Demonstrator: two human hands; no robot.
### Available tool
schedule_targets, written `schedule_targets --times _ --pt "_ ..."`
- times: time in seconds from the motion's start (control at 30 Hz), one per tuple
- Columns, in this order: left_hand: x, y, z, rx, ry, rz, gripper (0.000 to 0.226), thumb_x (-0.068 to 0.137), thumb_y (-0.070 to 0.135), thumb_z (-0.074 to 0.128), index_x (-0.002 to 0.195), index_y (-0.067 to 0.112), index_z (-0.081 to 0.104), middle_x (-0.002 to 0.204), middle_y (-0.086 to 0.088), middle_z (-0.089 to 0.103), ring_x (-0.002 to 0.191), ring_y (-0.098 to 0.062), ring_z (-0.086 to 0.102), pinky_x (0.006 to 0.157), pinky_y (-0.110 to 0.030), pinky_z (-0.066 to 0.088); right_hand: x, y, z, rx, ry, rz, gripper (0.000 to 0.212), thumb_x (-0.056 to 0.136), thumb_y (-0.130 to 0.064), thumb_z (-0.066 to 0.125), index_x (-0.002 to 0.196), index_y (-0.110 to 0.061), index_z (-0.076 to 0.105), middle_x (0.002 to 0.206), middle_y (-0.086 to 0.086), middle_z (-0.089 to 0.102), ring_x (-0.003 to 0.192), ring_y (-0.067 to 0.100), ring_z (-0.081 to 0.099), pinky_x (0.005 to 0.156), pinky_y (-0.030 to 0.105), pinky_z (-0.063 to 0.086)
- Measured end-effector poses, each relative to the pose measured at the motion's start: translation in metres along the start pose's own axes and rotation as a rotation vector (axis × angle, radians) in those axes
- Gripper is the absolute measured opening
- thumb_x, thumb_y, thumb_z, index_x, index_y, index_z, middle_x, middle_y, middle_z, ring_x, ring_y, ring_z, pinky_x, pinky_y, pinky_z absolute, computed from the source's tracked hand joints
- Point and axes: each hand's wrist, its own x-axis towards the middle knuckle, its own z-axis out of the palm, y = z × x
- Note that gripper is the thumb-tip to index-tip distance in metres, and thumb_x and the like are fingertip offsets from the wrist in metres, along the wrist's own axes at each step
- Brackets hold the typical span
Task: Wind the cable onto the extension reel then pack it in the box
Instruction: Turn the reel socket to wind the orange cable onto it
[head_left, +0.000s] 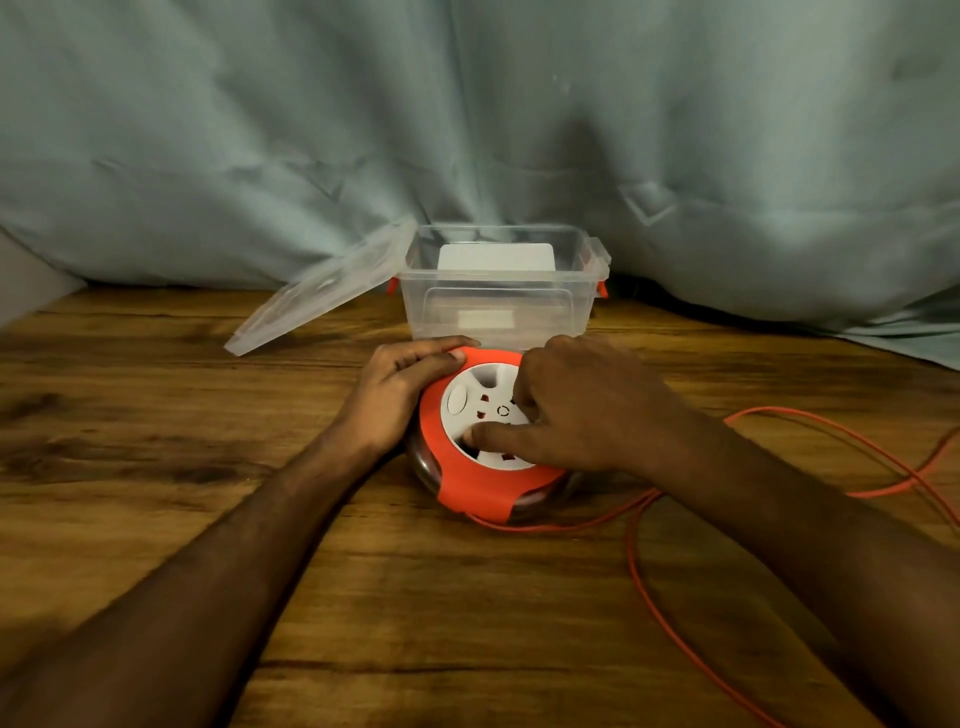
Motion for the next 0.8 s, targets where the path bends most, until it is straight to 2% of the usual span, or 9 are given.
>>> schedule_targets --times 0.03,0.07,0.17,0.27,0.37,0.6,0.7,0.73,0.8 --pt "0.0 0.0 0.0 -0.002 0.004 -0.003 0.026 0.098 0.005 0.056 0.118 -0.001 0.072 0.11 -0.017 0.077 0.102 -0.034 0.074 0.09 -0.039 0.06 0.001 0.002 0.001 0.001 0.0 0.004 0.052 0.079 -0.083 0.046 0.058 -0.038 0.032 0.056 -0.011 0.038 0.054 0.007 0.04 0.052 0.028 0.026" --pt "0.0 -0.001 0.0 -0.008 0.011 -0.009 0.026 0.098 0.004 0.057 0.118 -0.001 0.072 0.11 -0.019 0.077 0.103 -0.036 0.074 0.091 -0.042 0.06 0.002 0.002 0.001 -0.009 0.003 0.015 0.066 0.08 -0.083 0.046 0.055 -0.024 0.031 0.057 -0.01 0.04 0.054 0.007 0.041 0.052 0.027 0.025" --pt "0.002 -0.002 0.0 -0.037 0.026 -0.03 0.025 0.097 0.004 0.059 0.116 -0.001 0.073 0.109 -0.02 0.077 0.105 -0.041 0.072 0.095 -0.05 0.058 0.005 0.011 0.001 -0.021 0.028 0.001 0.058 0.079 -0.083 0.047 0.058 -0.029 0.042 0.061 -0.012 0.046 0.059 0.004 0.045 0.051 0.024 0.023" --pt "0.001 -0.001 0.001 -0.022 0.033 -0.038 0.025 0.097 0.005 0.058 0.116 0.0 0.073 0.108 -0.018 0.077 0.103 -0.04 0.072 0.091 -0.045 0.059 0.006 0.019 -0.008 0.021 0.01 -0.06 0.031 0.082 -0.066 0.06 0.091 -0.036 0.061 0.062 -0.018 0.042 0.065 0.004 0.05 0.053 0.021 0.026" --pt "0.0 0.0 0.001 -0.04 0.028 -0.047 0.025 0.097 0.005 0.058 0.116 0.001 0.073 0.107 -0.018 0.077 0.102 -0.039 0.073 0.087 -0.041 0.06 0.006 0.026 -0.014 0.08 -0.113 -0.122 0.047 0.082 -0.05 0.065 0.127 -0.042 0.056 0.061 -0.019 0.035 0.062 -0.003 0.042 0.056 0.023 0.028" --pt "0.0 -0.001 0.003 -0.036 0.02 -0.011 0.024 0.098 0.006 0.057 0.113 0.007 0.075 0.107 -0.013 0.078 0.101 -0.031 0.074 0.088 -0.038 0.059 0.005 0.034 -0.019 0.119 -0.187 -0.113 0.062 0.083 -0.038 0.07 0.14 -0.049 0.049 0.061 -0.017 0.037 0.059 -0.005 0.04 0.056 0.022 0.027" --pt "-0.001 0.001 0.003 -0.023 0.01 0.007 0.024 0.099 0.006 0.057 0.107 0.016 0.078 0.104 -0.009 0.08 0.096 -0.025 0.075 0.083 -0.032 0.058 0.006 0.038 -0.016 0.084 -0.173 -0.112 0.062 0.082 -0.046 0.067 0.139 -0.055 0.045 0.094 -0.02 0.061 0.079 0.001 0.046 0.062 0.023 0.033" --pt "-0.001 0.001 0.003 -0.023 0.009 0.013 0.025 0.099 0.006 0.057 0.106 0.016 0.078 0.104 -0.009 0.08 0.096 -0.024 0.075 0.082 -0.031 0.058 0.006 0.039 -0.015 0.077 -0.167 -0.112 0.062 0.081 -0.048 0.066 0.139 -0.057 0.045 0.108 -0.018 0.064 0.087 0.001 0.047 0.065 0.024 0.036" --pt "-0.002 0.001 0.003 -0.024 0.005 0.024 0.025 0.099 0.005 0.056 0.107 0.014 0.078 0.104 -0.01 0.08 0.095 -0.024 0.075 0.081 -0.031 0.058 0.007 0.04 -0.015 0.092 -0.168 -0.1 0.062 0.078 -0.049 0.067 0.137 -0.058 0.046 0.118 -0.017 0.064 0.092 0.003 0.048 0.067 0.024 0.038"
